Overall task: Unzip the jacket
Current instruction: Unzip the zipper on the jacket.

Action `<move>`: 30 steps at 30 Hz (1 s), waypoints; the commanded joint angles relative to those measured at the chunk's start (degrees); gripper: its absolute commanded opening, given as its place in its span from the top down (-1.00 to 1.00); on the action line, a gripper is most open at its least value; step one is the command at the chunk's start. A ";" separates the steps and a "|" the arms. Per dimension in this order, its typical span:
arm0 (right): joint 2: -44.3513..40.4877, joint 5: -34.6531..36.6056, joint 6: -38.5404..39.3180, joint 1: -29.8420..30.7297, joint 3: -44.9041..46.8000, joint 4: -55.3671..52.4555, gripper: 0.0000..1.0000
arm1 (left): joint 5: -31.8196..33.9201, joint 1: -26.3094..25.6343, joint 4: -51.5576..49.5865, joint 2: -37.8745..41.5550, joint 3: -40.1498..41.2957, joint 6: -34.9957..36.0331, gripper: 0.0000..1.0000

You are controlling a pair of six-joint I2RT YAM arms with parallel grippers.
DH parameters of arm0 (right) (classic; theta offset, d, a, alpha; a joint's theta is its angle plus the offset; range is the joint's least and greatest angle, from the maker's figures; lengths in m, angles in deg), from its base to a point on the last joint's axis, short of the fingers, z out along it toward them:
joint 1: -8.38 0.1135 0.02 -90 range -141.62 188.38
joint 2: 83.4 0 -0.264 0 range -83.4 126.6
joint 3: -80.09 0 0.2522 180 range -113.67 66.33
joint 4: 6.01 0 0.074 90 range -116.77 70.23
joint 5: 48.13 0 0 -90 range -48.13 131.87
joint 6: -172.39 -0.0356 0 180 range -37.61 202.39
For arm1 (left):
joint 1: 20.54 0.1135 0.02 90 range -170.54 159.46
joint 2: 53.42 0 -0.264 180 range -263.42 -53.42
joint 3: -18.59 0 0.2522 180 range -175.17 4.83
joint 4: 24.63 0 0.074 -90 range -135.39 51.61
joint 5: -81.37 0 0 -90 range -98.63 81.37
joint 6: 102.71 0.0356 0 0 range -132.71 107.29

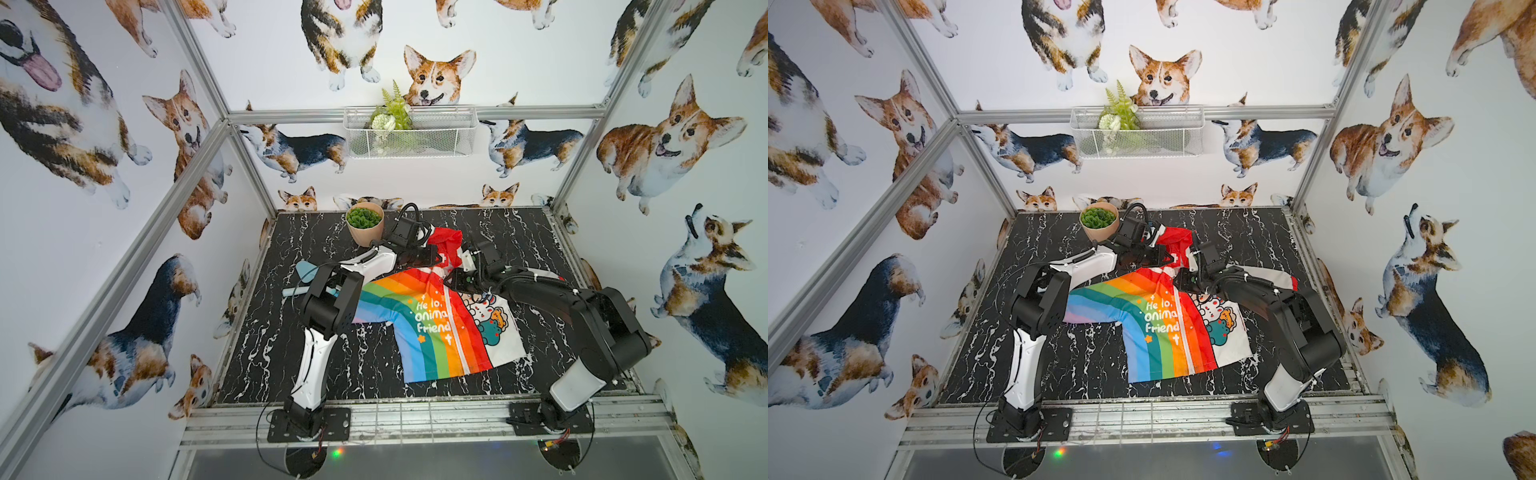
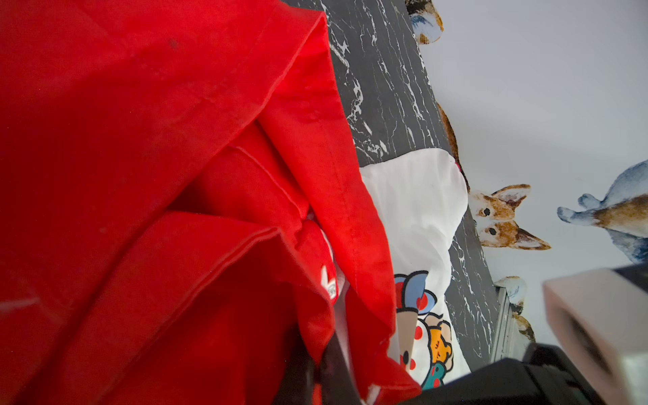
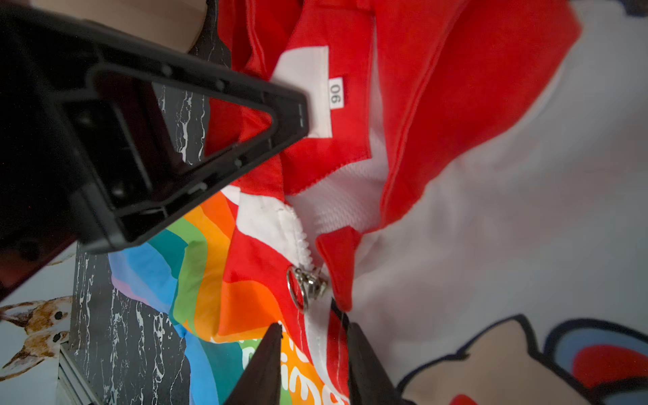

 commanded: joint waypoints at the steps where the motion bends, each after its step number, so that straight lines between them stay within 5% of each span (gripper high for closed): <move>1: 0.67 -0.42 -1.22 0.09 -0.26 2.51 0.34 | -0.60 0.08 1.52 0.38 -0.36 0.43 1.00; 30: 3.22 -2.19 -0.99 0.10 -0.31 8.39 0.68 | -1.56 -0.14 1.73 -0.06 -0.50 0.22 1.00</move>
